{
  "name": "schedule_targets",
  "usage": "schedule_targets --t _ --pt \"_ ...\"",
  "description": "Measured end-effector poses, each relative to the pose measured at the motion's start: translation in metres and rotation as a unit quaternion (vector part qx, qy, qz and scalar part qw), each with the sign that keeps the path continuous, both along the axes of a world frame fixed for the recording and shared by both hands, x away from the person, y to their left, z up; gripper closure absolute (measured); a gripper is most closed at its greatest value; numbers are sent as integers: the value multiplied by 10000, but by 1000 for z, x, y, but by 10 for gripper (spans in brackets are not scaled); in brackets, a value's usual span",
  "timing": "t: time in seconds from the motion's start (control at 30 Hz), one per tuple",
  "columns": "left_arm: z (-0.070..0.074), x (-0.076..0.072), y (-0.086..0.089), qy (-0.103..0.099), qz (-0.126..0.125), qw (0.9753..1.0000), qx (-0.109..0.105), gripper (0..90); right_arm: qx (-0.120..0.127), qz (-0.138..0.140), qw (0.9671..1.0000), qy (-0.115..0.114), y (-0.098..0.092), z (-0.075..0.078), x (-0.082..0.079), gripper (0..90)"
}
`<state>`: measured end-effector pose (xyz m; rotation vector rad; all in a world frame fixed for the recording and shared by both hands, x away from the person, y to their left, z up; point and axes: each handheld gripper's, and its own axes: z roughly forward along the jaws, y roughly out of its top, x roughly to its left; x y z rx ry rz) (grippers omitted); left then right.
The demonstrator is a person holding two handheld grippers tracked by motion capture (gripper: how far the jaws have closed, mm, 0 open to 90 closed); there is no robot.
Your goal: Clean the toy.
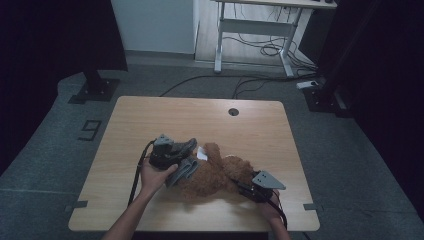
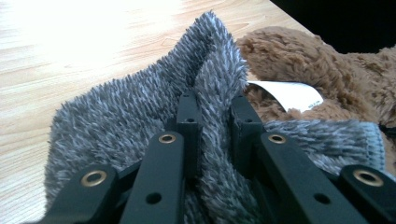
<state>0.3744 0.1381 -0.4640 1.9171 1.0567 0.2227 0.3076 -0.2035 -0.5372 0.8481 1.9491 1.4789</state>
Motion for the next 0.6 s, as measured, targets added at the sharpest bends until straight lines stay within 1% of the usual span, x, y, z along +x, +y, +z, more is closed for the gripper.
schedule_targets --t 0.1,0.13,0.17,0.2,0.23,0.27,0.3,0.33,0.37,0.4,0.43,0.47,0.5,0.53,0.57,0.6 --pt "6 -5 0 36 -119 9998 -168 775 -6 22 10000 -18 -1 0 -1 467" --pt "9 -7 -1 21 -154 9997 -185 774 -21 33 10000 -30 -1 0 -2 467" --pt "12 -11 -4 -42 -220 9997 -82 771 -65 93 9999 -89 -2 0 -3 466" --pt "12 -11 -4 -42 -220 9997 -82 771 -85 140 9998 -133 -3 0 -4 462" --pt "13 -13 -7 -58 -245 9997 7 771 -85 140 9998 -133 -3 0 -4 462" --pt "13 -15 -9 -67 -252 9996 70 774 -67 216 9997 -116 -5 0 -6 427" --pt "8 -18 -14 -82 -279 9993 216 776 -29 224 9997 -82 -7 0 -6 398" --pt "8 -18 -14 -82 -279 9993 216 780 -29 224 9997 -82 -7 0 -6 398" --pt "0 -22 -16 -132 -265 9993 223 782 21 219 9998 1 -8 2 -8 372" --pt "0 -22 -16 -132 -265 9993 223 785 21 219 9998 1 -8 2 -8 372" --pt "-6 -28 -15 -186 -246 9995 99 787 66 233 9997 61 -9 2 -9 360" --pt "-6 -28 -15 -186 -246 9995 99 788 66 233 9997 61 -9 2 -9 360" --pt "-10 -36 -12 -278 -242 9993 1 789 84 254 9996 84 -10 2 -9 360" --pt "-10 -36 -12 -278 -242 9993 1 789 63 259 9996 74 -9 2 -9 360" --pt "-13 -43 -10 -338 -246 9991 -37 790 34 270 9996 53 -8 2 -10 360" --pt "-13 -43 -10 -338 -246 9991 -37 791 34 270 9996 53 -8 2 -10 360"
